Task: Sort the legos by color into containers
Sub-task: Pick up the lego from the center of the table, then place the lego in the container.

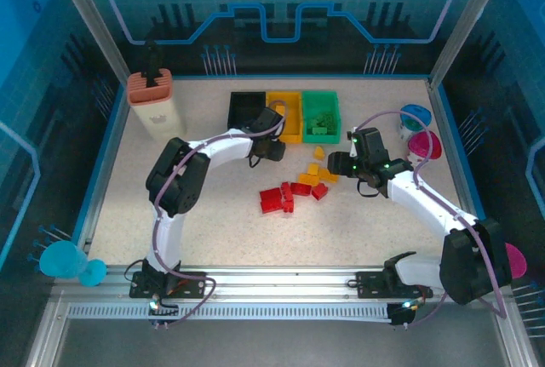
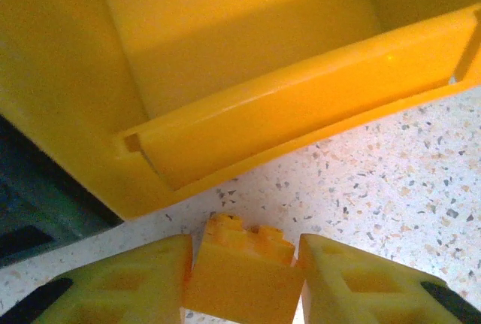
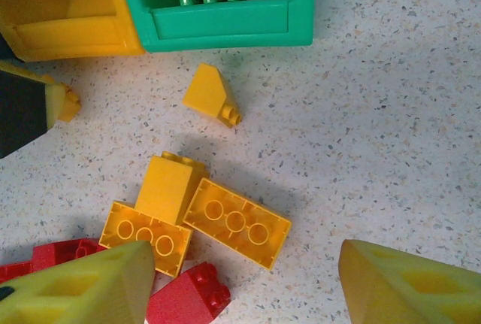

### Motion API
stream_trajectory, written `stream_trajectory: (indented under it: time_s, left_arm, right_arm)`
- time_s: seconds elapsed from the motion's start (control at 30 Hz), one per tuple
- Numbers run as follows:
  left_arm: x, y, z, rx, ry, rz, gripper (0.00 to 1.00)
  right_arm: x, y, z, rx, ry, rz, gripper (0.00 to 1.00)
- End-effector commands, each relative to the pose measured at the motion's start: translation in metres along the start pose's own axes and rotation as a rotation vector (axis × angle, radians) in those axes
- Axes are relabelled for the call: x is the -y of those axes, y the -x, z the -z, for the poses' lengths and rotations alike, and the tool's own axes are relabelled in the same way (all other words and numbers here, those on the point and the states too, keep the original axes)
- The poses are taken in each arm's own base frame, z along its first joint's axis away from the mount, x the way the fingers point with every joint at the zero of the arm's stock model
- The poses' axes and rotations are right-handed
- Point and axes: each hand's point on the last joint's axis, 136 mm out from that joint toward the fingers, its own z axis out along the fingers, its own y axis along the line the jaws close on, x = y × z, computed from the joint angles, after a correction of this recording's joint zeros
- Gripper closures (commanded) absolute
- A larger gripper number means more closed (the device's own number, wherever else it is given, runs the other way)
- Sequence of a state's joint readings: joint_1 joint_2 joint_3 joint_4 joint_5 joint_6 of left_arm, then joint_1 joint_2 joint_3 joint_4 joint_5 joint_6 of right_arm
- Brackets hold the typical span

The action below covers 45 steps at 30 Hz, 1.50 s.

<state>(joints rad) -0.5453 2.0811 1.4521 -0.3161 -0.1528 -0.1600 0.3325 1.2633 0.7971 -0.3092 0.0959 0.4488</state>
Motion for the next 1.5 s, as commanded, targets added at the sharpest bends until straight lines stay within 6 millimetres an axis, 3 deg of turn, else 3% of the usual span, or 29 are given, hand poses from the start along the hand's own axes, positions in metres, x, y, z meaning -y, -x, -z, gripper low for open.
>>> stream_trajectory:
  time_s: [0.0,0.3,0.6,0.87,0.97,1.03,1.07,1.1,1.17,1.3,1.47]
  left_arm:
    - [0.002,-0.006,0.003,-0.013,0.024,-0.033,0.64]
    - [0.012,0.008,0.034,0.050,-0.013,-0.016,0.66]
    - [0.027,0.068,0.082,0.209,-0.076,-0.007,0.65]
    - [0.021,0.120,0.068,0.240,-0.027,0.008,0.65]
    - [0.014,0.131,0.052,0.217,-0.001,0.030,0.53]
    - [0.011,0.136,0.046,0.207,0.011,0.040,0.50]
    - [0.010,0.138,0.045,0.207,0.015,0.046,0.42]
    - [0.009,0.139,0.044,0.209,0.017,0.048,0.29]
    - [0.008,0.141,0.047,0.218,0.022,0.050,0.19]
    - [-0.001,0.143,0.057,0.242,0.057,0.056,0.14]
    - [-0.027,0.137,0.061,0.236,0.127,0.099,0.14]
  right_arm:
    - [0.005,-0.001,-0.002,0.007,0.001,-0.025,0.33]
    - [0.005,0.000,0.003,0.014,0.002,-0.024,0.33]
    - [0.006,-0.001,0.007,0.020,0.004,-0.027,0.34]
    - [0.008,-0.005,0.013,0.025,0.002,-0.033,0.33]
    - [0.010,-0.007,0.016,0.023,-0.005,-0.029,0.34]
    - [0.012,-0.008,0.018,0.026,-0.008,-0.029,0.33]
    - [0.013,-0.008,0.020,0.027,-0.012,-0.029,0.33]
    - [0.015,-0.009,0.021,0.029,-0.014,-0.030,0.33]
    - [0.017,-0.010,0.021,0.032,-0.018,-0.035,0.33]
    - [0.020,-0.012,0.020,0.029,-0.017,-0.045,0.33]
    - [0.018,-0.014,0.015,0.018,-0.004,-0.054,0.33]
